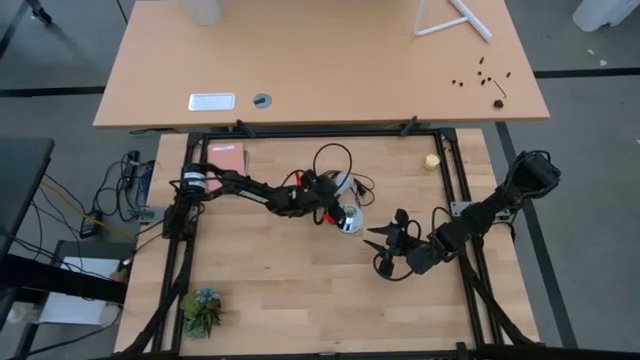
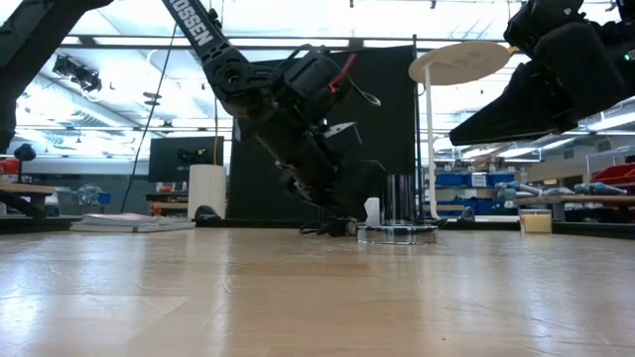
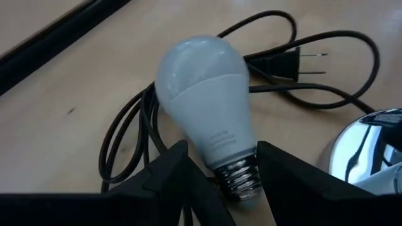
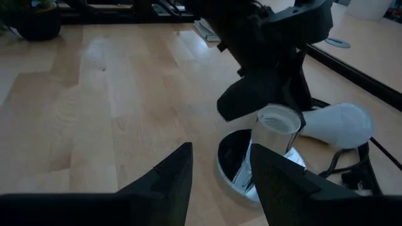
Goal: Screw lightbulb
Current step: Move the lightbulb to the middle left
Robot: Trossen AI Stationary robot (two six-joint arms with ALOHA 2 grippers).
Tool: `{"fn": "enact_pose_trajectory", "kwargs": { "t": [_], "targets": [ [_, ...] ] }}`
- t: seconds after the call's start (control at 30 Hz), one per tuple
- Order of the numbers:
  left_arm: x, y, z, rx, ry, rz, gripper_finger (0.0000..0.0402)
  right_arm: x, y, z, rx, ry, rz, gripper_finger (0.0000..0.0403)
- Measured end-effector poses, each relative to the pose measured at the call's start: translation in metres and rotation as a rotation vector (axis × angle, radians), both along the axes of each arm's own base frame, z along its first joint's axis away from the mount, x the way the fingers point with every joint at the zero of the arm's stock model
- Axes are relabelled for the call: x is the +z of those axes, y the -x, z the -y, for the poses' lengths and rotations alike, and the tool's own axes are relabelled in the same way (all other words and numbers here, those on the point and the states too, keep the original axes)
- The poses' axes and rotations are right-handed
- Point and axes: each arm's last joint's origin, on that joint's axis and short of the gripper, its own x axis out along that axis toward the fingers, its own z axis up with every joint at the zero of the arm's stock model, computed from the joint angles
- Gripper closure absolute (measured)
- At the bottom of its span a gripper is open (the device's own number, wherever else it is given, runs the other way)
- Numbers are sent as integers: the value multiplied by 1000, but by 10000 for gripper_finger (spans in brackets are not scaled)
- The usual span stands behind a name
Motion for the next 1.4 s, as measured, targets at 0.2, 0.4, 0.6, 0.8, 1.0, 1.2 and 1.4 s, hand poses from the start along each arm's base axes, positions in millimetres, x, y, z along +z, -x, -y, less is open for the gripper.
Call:
{"fn": "enact_pose_trajectory", "kwargs": {
  "t": [0.2, 0.4, 0.6, 0.8, 1.0, 1.2, 1.4],
  "targets": [
    [-2, 2, -3, 19, 13, -18, 208, 0, 0, 0, -1, -1, -1, 235],
    [-6, 8, -6, -27, -20, -138, 216, 0, 0, 0, 0, 1, -2, 235],
    [-12, 13, -5, -59, 0, -226, 240, 0, 0, 0, 0, 0, -1, 235],
    [-12, 12, -4, -53, 9, -208, 298, 0, 0, 0, 0, 1, -2, 235],
    [-6, 6, -3, -49, 5, -215, 307, 0, 0, 0, 1, 1, -2, 235],
    [15, -4, 2, -70, -13, -285, 292, 0, 0, 0, 3, 1, -2, 235],
    [35, -11, 5, -78, -18, -332, 288, 0, 0, 0, 4, -3, 2, 235]
  ]
}}
